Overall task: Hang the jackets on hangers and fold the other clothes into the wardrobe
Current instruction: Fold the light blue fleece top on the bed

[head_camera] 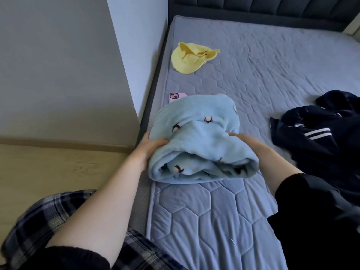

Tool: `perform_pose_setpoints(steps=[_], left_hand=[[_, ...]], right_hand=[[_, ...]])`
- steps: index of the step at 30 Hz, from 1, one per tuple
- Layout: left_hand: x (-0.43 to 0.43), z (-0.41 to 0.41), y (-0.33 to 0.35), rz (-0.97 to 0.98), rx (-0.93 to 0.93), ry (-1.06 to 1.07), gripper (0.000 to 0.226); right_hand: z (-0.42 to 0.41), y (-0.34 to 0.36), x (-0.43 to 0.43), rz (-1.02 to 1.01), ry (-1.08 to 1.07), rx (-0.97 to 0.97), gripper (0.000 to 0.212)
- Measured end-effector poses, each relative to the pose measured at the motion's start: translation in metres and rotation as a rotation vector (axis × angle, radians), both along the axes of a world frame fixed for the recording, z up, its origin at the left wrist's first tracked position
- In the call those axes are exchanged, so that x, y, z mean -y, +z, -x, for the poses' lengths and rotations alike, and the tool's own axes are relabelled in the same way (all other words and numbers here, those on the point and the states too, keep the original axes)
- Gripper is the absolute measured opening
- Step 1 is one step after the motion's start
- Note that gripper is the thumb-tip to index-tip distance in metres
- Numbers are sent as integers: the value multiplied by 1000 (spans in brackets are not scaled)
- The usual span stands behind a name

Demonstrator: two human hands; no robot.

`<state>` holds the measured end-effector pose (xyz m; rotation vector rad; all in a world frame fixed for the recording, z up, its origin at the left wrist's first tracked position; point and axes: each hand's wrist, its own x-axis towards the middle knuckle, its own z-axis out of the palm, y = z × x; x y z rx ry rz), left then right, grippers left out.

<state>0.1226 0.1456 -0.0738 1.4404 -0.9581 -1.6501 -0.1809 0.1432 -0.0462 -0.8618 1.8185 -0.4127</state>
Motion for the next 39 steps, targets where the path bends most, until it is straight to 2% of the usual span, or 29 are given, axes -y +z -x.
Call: perform_pose_setpoints(steps=[2,4,6,7,9,11,13,15,16,18,19,21,23,25,28,31,35,37,39], left_hand=[[4,-24,9,-1,13,-48,77],[-1,-42,6,-45,137,-156,91],[-10,-46,1,-102,286,-192,91],[-13,-45,0,-119,317,-170,88],[-12,-42,1,-111,249,-115,75],[-10,-38,6,-113,91,-77,47],[-10,-38,9,-158,-66,-55,21],[-12,-39,3,-173,-95,-61,34],[-12,-40,-2,-168,-40,-71,55],[-10,-40,-20,-189,76,-90,100],[-9,-40,-27,-186,93,-94,113],[-9,-41,-32,-150,130,-89,122],[-13,-40,-26,-99,143,-101,114],[-19,-39,-24,-56,144,-107,98],[-25,-39,-25,-56,172,-192,73],[-28,-44,-30,-115,206,-281,50],[-30,-48,-34,-169,108,-173,36],[-31,-50,-32,-163,87,-153,35],[-31,-49,-31,-119,130,-132,38]], right_hand=[[-5,4,0,14,82,-96,52],[-12,-1,0,-64,266,-217,57],[-22,-6,-1,-68,303,-357,69],[-29,-7,3,-1,253,-442,74],[-51,0,11,286,148,-565,71],[-83,19,18,653,130,-566,66],[-118,33,29,812,244,-507,55],[-151,37,44,724,450,-464,38],[-165,35,52,633,569,-474,32],[-189,34,64,457,817,-618,37],[-197,30,71,412,896,-696,43],[-209,25,79,351,946,-756,52],[-223,26,82,316,974,-736,52],[-234,27,85,314,995,-664,37],[-233,22,91,430,774,-600,35],[-229,8,88,480,680,-696,23],[-242,11,82,580,707,-784,33],[-243,22,82,512,765,-839,37],[-238,33,83,338,941,-896,31]])
